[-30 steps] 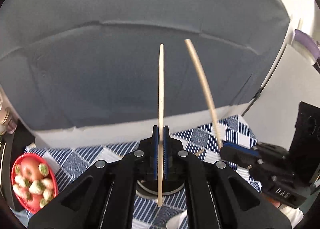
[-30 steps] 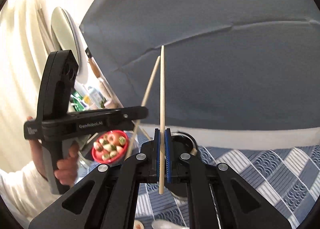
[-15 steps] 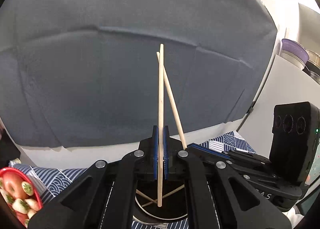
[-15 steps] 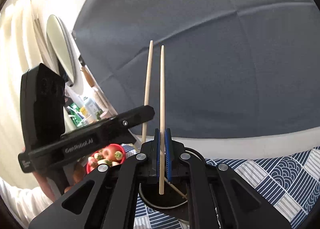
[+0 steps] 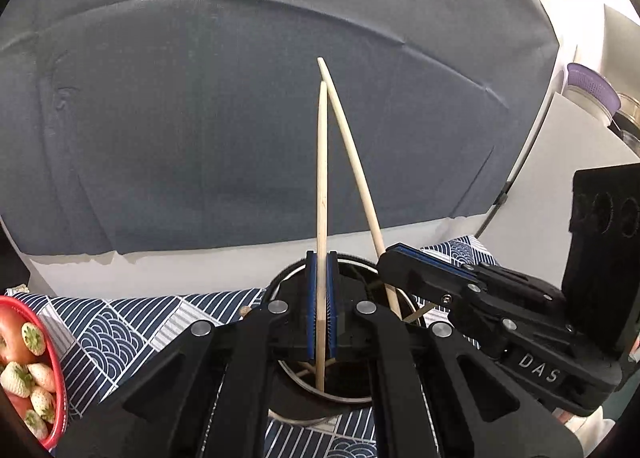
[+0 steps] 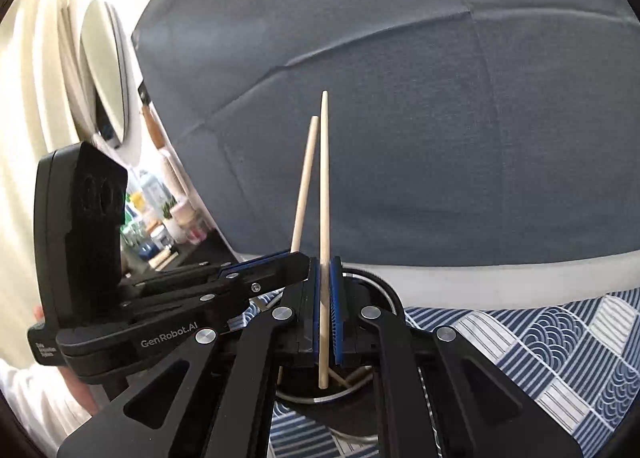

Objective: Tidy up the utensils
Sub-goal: 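Lower both chopsticks into the black cup, open both grippers and withdraw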

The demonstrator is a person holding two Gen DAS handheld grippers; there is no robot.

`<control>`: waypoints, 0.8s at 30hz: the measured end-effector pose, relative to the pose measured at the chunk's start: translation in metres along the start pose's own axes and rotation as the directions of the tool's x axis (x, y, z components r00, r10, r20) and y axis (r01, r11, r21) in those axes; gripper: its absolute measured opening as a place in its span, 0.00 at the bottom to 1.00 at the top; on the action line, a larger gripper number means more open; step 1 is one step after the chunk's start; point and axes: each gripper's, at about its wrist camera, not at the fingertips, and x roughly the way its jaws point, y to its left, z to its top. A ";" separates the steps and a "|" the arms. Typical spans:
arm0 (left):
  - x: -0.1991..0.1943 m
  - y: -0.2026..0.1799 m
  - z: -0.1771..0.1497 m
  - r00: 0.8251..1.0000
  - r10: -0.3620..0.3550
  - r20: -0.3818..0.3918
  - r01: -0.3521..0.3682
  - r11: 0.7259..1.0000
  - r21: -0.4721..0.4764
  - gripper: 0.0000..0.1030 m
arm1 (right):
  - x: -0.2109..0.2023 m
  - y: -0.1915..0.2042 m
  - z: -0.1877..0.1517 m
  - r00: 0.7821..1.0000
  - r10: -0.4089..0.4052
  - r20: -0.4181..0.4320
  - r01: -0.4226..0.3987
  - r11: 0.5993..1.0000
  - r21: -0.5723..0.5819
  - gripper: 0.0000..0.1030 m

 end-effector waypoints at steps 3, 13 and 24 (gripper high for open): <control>-0.004 -0.002 -0.003 1.000 0.004 -0.001 -0.004 1.000 0.001 0.04 | -0.001 0.010 -0.004 0.999 -0.049 -0.004 0.049 0.998 -0.046 0.05; -0.017 -0.005 -0.013 0.999 0.037 -0.027 -0.037 0.999 0.021 0.05 | -0.006 0.016 -0.031 0.994 -0.097 -0.056 0.094 0.994 -0.051 0.05; -0.048 -0.003 -0.012 0.997 0.082 0.015 -0.081 0.997 -0.010 0.76 | -0.056 0.027 -0.023 0.982 -0.189 -0.009 0.187 0.974 -0.124 0.69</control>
